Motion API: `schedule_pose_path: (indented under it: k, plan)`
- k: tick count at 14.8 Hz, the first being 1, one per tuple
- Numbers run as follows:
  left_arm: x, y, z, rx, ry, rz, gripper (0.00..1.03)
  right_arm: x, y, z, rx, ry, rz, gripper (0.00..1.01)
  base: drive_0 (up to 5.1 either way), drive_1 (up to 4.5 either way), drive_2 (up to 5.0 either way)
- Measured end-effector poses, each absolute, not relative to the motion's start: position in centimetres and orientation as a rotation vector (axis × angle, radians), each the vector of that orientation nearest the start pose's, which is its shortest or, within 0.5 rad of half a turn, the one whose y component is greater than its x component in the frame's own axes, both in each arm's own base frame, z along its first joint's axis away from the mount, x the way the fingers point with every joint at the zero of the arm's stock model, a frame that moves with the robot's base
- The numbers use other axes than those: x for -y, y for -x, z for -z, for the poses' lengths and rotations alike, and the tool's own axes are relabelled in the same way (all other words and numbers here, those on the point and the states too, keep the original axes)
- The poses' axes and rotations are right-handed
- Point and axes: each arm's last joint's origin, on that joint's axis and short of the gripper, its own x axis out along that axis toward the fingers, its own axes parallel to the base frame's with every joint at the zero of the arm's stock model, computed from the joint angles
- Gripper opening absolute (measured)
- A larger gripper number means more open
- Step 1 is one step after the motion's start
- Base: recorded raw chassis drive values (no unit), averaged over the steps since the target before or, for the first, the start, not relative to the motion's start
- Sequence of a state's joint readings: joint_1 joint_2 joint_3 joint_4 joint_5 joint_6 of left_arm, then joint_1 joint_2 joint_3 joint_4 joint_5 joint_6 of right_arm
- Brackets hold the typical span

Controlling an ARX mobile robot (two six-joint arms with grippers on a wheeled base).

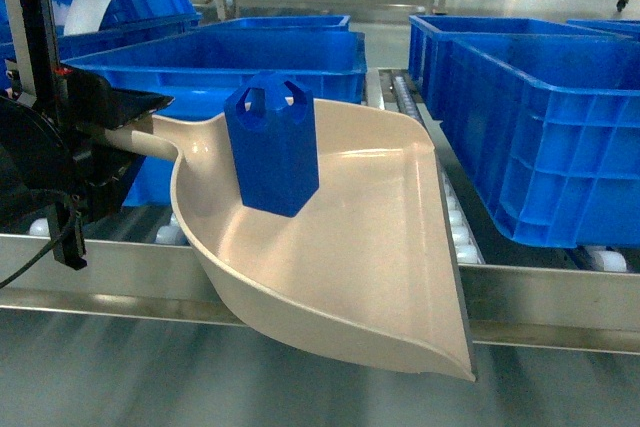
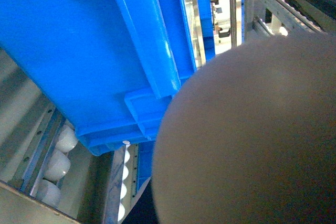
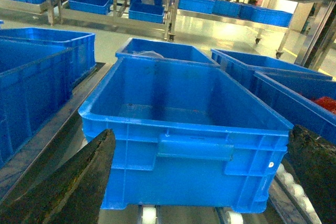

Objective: Place part in tray to right shelf

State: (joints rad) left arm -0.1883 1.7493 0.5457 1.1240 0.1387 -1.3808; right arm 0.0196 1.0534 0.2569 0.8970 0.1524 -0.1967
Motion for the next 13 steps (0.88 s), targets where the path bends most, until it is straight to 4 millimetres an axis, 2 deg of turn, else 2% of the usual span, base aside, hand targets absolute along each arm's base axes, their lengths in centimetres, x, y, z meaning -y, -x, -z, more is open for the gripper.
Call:
schedule_pose_path:
  k: [8,9,10,13]
  plan:
    - [6.1,-30.1,-14.7,-0.32,1.356,0.22,0.16,0.0,-20.0,-20.9,0.087,0.188,0.142,0.98,0.0,0.0,0.0]
    - [5.9,-29.8,-14.7,-0.437,1.303,0.264,0.16,0.0,-20.0,-20.9,0.087,0.188,0.142,0.98,0.0,0.0,0.0]
    - [5.9,-28.8,-14.8,-0.5,1.274,0.35,0.16,0.0,-20.0,-20.9,0.086,0.188,0.142,0.98,0.0,0.0,0.0]
    - [5.6,-27.0,-16.7,-0.516,1.286,0.473,0.16,0.0,-20.0,-20.9,0.087,0.188,0.142,0.98,0.0,0.0,0.0]
